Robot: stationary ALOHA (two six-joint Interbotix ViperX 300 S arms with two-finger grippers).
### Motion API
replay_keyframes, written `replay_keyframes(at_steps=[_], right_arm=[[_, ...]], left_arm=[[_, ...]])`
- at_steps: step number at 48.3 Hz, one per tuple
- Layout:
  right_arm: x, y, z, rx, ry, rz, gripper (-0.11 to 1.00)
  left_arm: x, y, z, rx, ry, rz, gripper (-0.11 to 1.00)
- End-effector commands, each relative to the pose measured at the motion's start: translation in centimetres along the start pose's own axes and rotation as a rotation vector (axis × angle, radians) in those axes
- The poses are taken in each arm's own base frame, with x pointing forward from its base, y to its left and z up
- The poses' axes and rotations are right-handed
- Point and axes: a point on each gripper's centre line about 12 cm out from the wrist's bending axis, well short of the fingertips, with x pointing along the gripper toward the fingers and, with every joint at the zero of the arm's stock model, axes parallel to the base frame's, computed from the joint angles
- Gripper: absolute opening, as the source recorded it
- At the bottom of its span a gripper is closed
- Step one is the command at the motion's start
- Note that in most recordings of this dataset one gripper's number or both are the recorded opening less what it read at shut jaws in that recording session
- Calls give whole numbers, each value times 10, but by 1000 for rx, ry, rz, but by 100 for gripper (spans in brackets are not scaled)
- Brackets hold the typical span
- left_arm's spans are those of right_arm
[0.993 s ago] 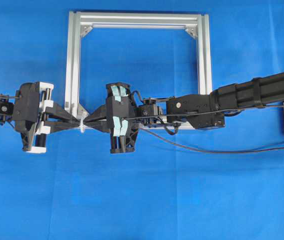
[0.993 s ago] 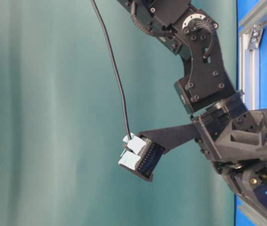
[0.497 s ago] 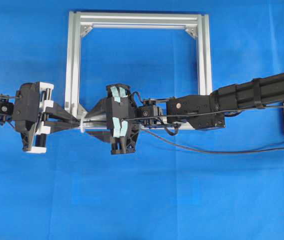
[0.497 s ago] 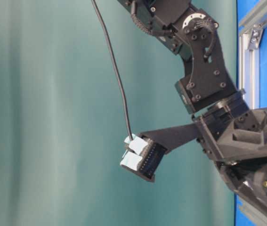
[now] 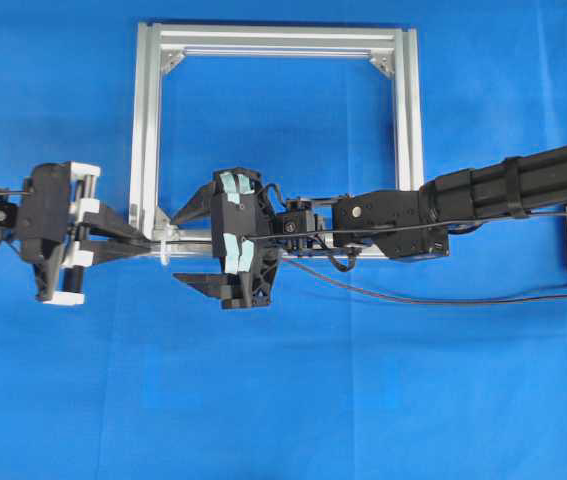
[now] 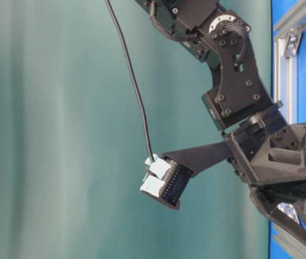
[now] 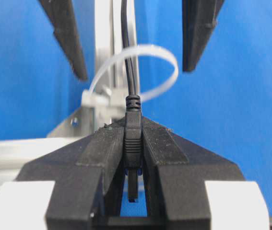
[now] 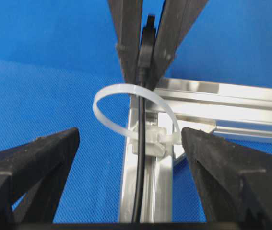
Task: Insert the wire through the string loop located on the left side.
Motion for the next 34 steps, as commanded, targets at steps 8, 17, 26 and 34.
replay_keyframes(at_steps=[8, 17, 26, 34], right_arm=[[-3, 2, 16, 3, -38, 5, 94], [-3, 2, 16, 1, -38, 5, 94], [-3, 2, 17, -2, -43, 5, 94], [-2, 2, 16, -2, -41, 5, 94]], left_arm=[[-27, 0, 0, -9, -15, -11, 5], [-43, -8, 1, -23, 18, -51, 5], [-53, -11, -1, -73, 97, -70, 5], [-63, -11, 1, -78, 84, -75, 5]])
